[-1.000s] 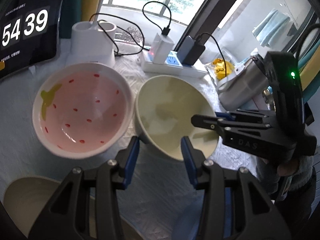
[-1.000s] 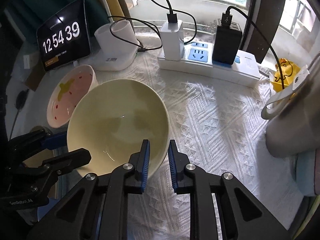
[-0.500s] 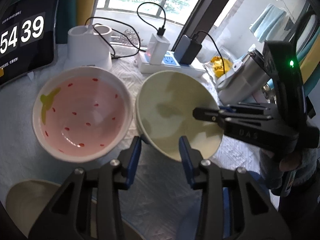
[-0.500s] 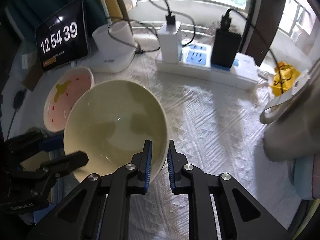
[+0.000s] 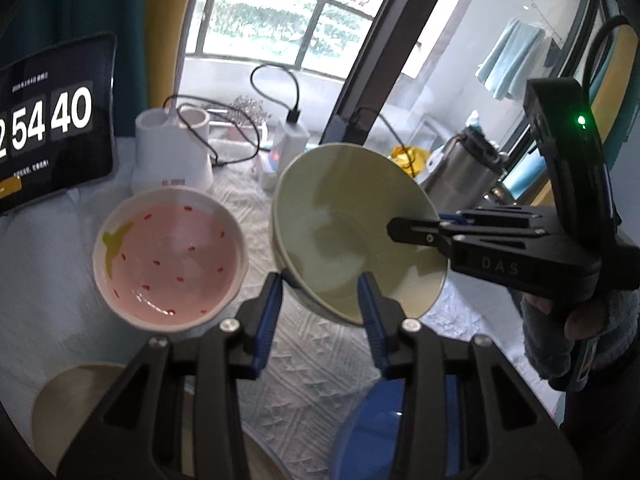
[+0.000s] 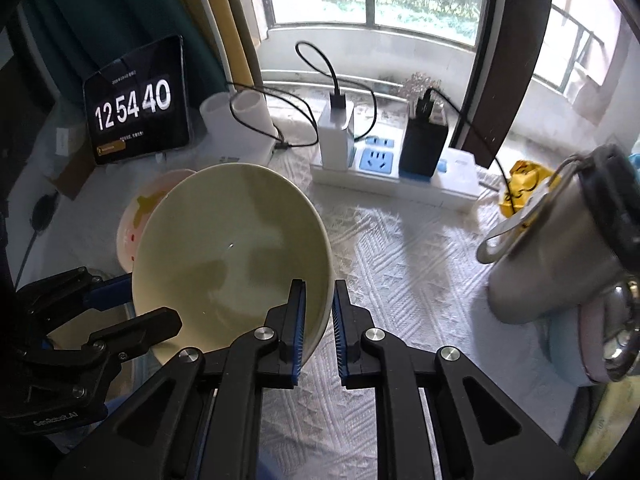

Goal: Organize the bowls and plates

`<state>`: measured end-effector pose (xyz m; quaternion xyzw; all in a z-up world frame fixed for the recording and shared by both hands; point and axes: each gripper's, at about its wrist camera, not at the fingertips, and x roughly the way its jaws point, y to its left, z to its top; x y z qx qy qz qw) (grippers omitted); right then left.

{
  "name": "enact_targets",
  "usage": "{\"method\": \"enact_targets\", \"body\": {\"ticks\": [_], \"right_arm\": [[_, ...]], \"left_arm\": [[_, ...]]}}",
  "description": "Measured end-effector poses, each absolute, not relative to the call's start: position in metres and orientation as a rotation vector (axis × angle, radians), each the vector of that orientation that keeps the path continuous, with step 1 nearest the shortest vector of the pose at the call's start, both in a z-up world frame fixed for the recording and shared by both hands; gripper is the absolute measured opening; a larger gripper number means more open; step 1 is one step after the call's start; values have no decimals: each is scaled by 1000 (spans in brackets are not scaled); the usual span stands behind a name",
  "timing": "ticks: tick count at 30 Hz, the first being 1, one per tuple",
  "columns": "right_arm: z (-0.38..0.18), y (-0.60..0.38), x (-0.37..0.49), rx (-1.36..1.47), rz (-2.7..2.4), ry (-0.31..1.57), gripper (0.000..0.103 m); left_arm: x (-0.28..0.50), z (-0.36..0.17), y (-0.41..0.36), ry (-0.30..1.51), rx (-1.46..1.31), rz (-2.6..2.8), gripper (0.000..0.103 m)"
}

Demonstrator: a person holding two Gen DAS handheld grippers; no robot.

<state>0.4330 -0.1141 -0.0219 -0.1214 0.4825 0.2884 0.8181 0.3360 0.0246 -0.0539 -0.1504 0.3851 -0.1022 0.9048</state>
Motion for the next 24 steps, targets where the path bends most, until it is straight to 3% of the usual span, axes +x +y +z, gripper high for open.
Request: {"method": "enact_targets", "body": {"ticks": [24], "right_arm": [[36, -124, 371, -268, 585, 950, 15]], "left_arm": [[282, -8, 21, 709, -306, -259, 40]]}}
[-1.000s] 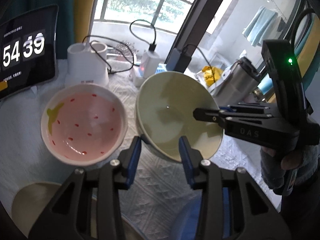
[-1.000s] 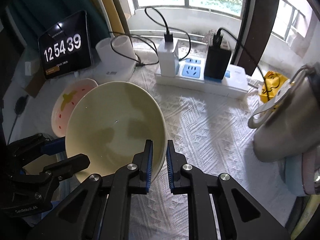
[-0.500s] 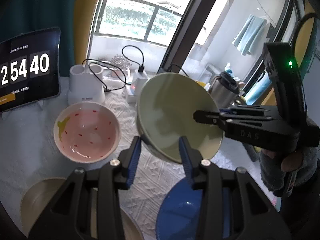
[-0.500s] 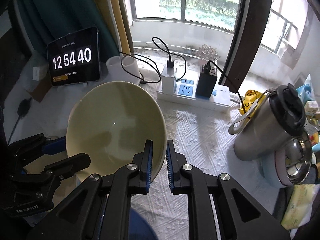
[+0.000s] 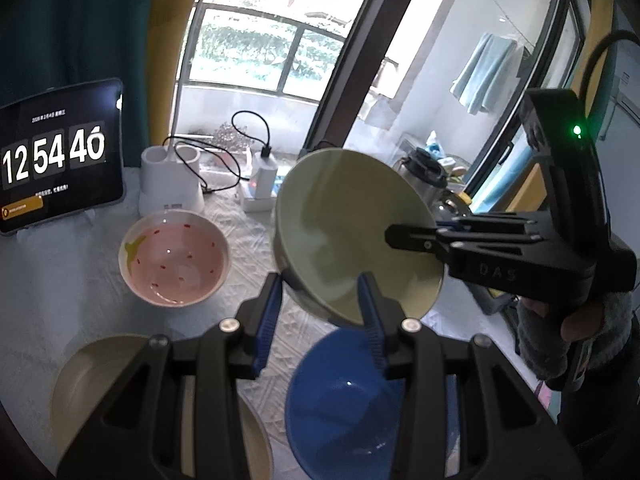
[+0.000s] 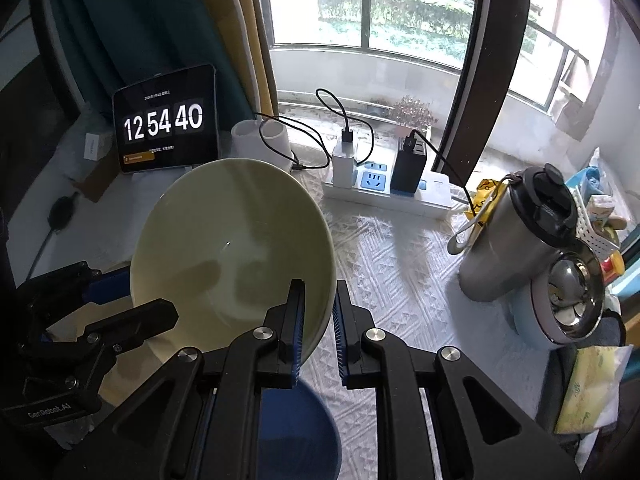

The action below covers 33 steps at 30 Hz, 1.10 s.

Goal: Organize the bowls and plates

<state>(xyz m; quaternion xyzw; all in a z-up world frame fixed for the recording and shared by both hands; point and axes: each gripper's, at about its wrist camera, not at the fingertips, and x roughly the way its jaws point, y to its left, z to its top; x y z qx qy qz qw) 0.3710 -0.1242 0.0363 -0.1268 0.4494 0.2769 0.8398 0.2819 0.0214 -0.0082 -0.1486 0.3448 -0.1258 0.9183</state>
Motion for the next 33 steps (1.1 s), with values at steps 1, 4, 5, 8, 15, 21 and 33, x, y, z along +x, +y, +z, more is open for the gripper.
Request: {"method": "enact_targets", "body": {"ticks": [1, 4, 5, 8, 15, 21, 33], "right_arm": [[38, -125, 368, -271, 584, 945, 15], [42, -127, 361, -277, 581, 940, 15], [43, -128, 360, -278, 582, 941, 15], [45, -132, 354, -272, 586, 944, 15], [47, -138, 333, -273, 578, 938, 15], [43, -142, 324, -265, 574, 953, 15], [32, -146, 308, -260, 572, 995, 15]], "left_arm": [[281, -8, 21, 710, -307, -260, 40], [276, -8, 18, 707, -304, -263, 40], [273, -7, 18, 704, -302, -266, 40], [266, -6, 15, 701, -298, -274, 40], [251, -6, 12, 704, -288, -286, 40], [242, -9, 9, 717, -289, -297, 40], [227, -19, 3, 752, -281, -310, 40]]}}
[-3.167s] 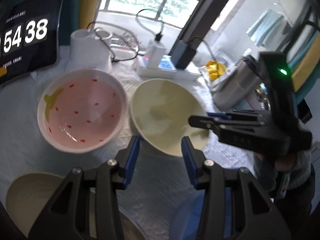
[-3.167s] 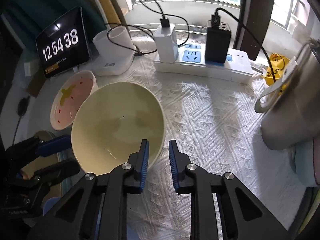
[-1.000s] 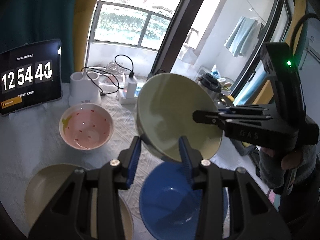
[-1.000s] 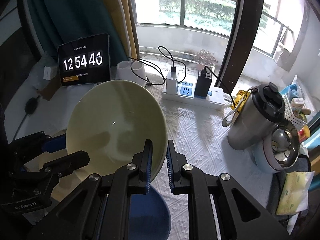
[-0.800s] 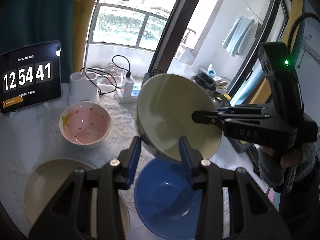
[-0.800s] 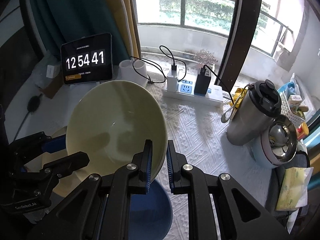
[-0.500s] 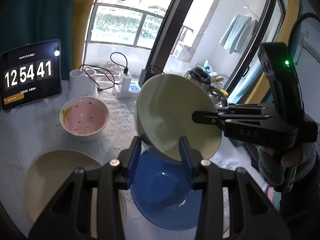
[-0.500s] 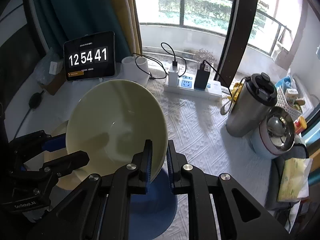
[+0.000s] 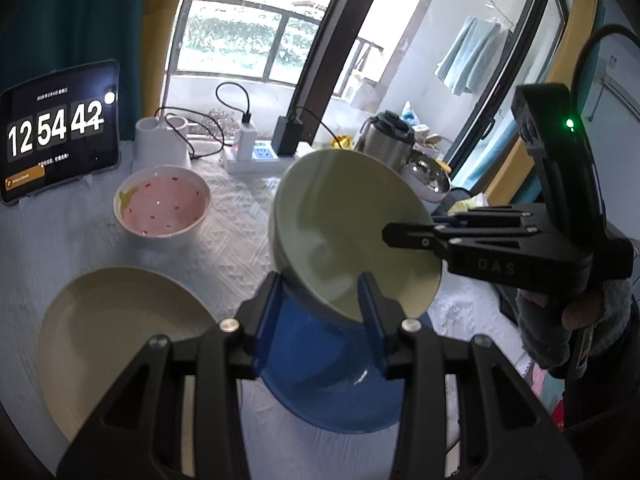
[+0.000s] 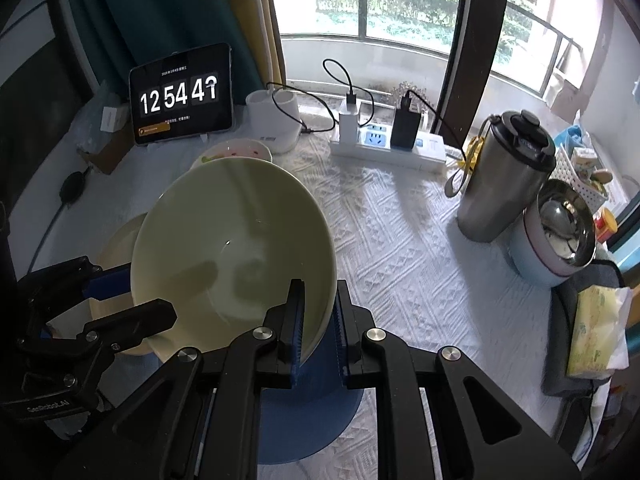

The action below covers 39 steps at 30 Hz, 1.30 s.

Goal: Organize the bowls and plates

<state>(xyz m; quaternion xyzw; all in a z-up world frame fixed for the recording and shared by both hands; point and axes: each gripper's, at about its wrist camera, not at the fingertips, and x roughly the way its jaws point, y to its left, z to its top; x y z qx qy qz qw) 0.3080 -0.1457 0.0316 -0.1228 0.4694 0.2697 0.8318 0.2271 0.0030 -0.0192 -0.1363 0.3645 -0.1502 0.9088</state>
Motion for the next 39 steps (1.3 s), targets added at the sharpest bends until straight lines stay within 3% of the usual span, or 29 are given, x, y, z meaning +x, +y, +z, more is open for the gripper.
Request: {"method": "enact_targets", "body": {"ticks": [24, 39], "right_arm": [[-37, -149, 292, -238, 582, 1173, 17], [-54, -138, 290, -370, 530, 1178, 17]], "left_arm": [[216, -54, -9, 831, -204, -287, 40], [214, -59, -15, 826, -176, -327, 41]]}}
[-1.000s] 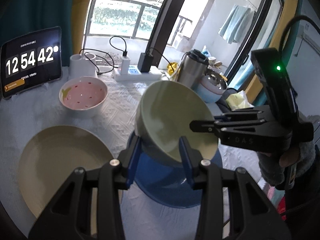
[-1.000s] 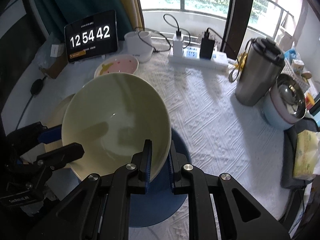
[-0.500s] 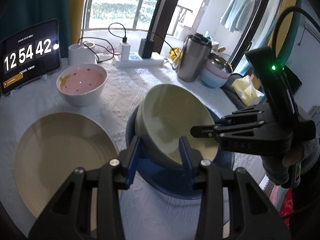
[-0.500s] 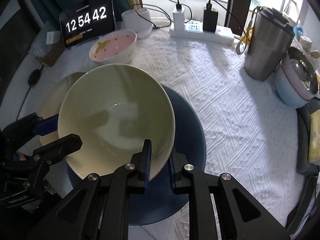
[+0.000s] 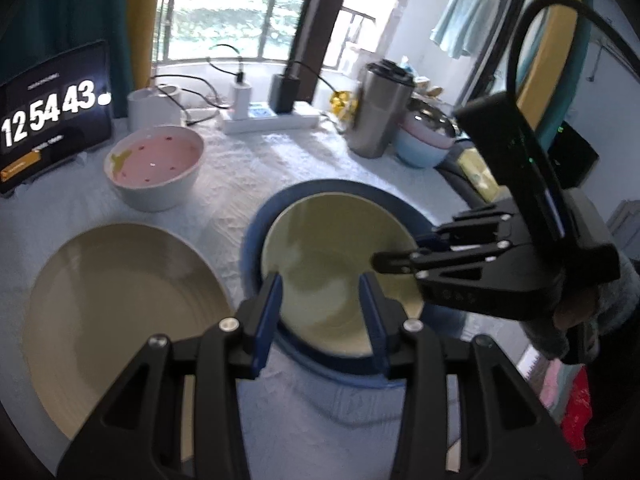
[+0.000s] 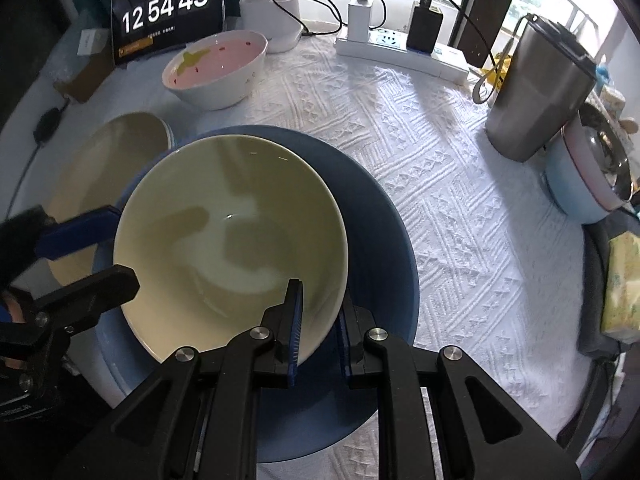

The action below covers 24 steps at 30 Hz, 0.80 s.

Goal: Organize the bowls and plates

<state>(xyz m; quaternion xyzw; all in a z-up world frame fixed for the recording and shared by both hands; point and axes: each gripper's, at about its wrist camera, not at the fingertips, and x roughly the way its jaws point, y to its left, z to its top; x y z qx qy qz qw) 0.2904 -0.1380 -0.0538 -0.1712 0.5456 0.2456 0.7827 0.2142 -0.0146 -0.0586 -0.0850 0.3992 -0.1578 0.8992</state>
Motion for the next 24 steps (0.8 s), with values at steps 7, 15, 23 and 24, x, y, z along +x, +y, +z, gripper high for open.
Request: {"method": "enact_targets", "body": {"ticks": [7, 15, 23, 24], "right_arm": [[-52, -136, 290, -382, 537, 1157, 17], [-41, -143, 292, -369, 534, 1141, 18], [-22, -146, 288, -366, 533, 1092, 23], [-21, -146, 287, -367, 534, 1088, 23]], "left_arm": [[216, -62, -15, 835, -164, -317, 42], [216, -61, -15, 831, -163, -315, 42], [217, -53, -14, 811, -151, -313, 42], [217, -51, -13, 805, -151, -310, 42]]}}
